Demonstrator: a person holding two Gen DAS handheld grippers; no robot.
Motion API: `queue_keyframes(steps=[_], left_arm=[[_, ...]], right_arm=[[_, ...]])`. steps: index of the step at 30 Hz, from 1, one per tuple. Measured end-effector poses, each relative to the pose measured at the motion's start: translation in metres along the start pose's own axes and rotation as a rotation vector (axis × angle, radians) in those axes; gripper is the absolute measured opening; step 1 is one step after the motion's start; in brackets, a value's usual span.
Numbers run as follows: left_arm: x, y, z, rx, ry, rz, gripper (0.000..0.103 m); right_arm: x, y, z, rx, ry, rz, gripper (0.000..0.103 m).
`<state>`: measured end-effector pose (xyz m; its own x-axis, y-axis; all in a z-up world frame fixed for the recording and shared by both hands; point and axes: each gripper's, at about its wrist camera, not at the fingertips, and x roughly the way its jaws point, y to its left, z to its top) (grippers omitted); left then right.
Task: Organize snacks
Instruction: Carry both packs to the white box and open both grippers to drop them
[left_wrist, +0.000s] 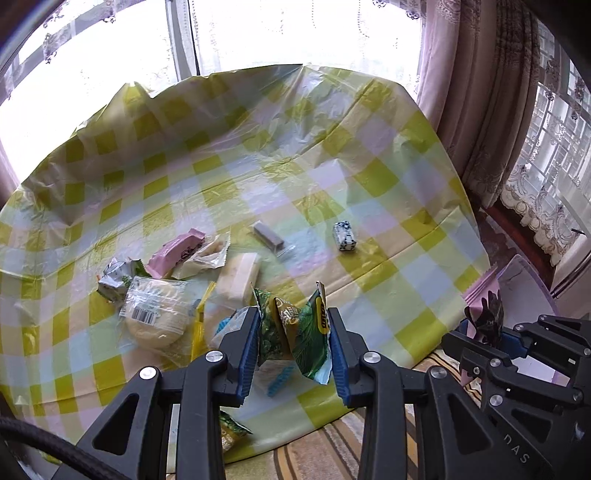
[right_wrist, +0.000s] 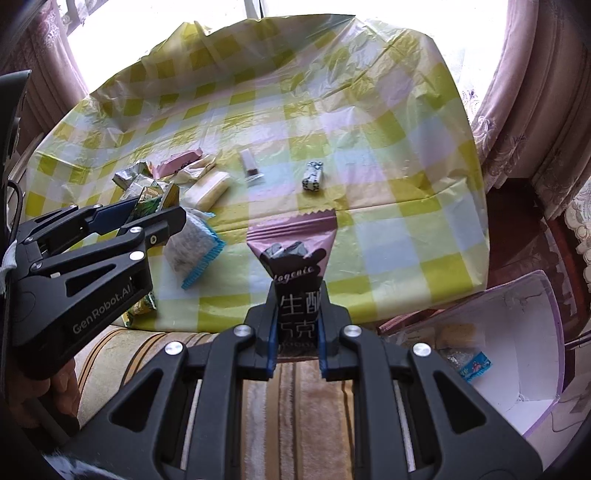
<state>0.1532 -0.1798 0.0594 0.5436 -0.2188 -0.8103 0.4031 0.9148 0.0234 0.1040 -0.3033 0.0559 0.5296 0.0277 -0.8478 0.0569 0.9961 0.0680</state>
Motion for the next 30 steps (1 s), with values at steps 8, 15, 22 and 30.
queue_keyframes(steps=[8,15,22,30], left_arm=[[0.002,-0.031,0.002,0.060,0.003,-0.027,0.036],[0.005,-0.060,0.000,0.073,0.049,-0.159,0.036],[0.015,-0.103,-0.009,0.076,0.141,-0.404,0.036],[0.022,-0.155,-0.021,0.150,0.215,-0.495,0.037]], right_arm=[[-0.012,-0.033,-0.009,0.059,-0.013,-0.033,0.019],[-0.015,-0.067,-0.022,0.119,-0.003,-0.066,0.019],[-0.019,-0.121,-0.043,0.210,0.020,-0.148,0.019],[-0.023,-0.173,-0.067,0.296,0.041,-0.224,0.019]])
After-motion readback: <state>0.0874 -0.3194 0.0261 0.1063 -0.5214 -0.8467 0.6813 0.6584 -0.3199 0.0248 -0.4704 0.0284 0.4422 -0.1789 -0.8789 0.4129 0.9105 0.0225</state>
